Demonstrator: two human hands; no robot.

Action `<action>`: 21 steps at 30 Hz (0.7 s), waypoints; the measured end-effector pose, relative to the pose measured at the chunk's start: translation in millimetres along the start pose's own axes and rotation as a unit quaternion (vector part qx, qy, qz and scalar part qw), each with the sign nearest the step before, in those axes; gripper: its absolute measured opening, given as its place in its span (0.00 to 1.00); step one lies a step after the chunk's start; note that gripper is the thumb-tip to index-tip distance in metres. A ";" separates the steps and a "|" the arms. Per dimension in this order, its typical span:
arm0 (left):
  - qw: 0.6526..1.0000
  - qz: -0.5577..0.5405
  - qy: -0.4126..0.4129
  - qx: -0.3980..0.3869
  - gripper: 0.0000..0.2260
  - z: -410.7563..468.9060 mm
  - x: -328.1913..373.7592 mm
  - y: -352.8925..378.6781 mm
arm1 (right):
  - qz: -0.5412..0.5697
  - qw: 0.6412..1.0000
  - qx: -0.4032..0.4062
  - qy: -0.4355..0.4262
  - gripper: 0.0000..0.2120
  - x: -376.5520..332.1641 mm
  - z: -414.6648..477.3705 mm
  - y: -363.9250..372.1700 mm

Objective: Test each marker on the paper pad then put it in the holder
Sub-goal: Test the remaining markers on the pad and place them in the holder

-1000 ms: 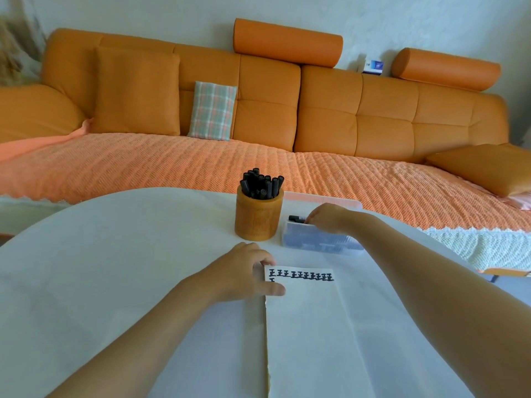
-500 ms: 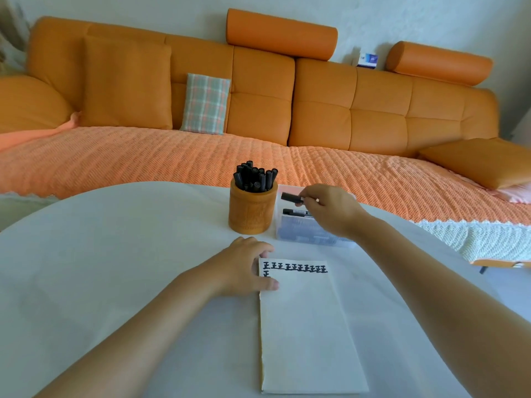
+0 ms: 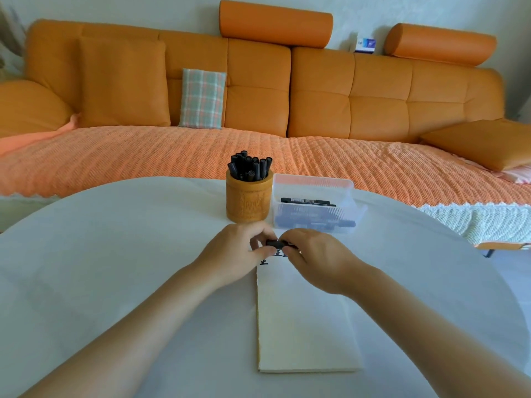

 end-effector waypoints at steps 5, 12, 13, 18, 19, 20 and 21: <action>1.000 -0.002 -0.005 -0.006 0.03 0.6 0.2 2.8 | -0.041 0.999 0.019 -0.014 0.10 3.2 -1.5 2.4; 0.999 -0.025 -0.011 -0.025 0.04 2.2 -1.7 4.0 | -0.084 0.996 0.032 -0.029 0.09 0.3 1.1 4.8; 0.999 -0.025 -0.012 -0.028 0.03 1.7 -1.5 4.6 | -0.087 0.995 0.031 -0.026 0.09 0.4 1.5 5.7; 0.999 0.004 -0.007 -0.033 0.01 1.5 1.2 6.2 | -0.095 0.995 0.035 -0.023 0.09 -0.3 0.8 6.3; 0.999 0.006 -0.004 -0.032 0.01 1.8 2.2 5.2 | -0.096 0.994 0.037 -0.023 0.10 -0.6 0.2 5.5; 1.000 0.005 -0.001 -0.030 0.01 1.9 2.8 3.8 | -0.097 0.994 0.039 -0.024 0.10 -0.6 -0.2 4.5; 1.000 0.003 0.002 -0.027 0.00 1.8 3.3 1.9 | -0.096 0.994 0.042 -0.024 0.11 -0.4 -0.5 3.4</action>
Point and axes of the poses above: each hand's wrist, its own z-axis towards the middle knuckle, its own y-axis out of the palm, x = y × z, the point moved 4 cm from there along z, towards the middle knuckle, and after that the axes turned 15 degrees about z, right-handed, at the moved point
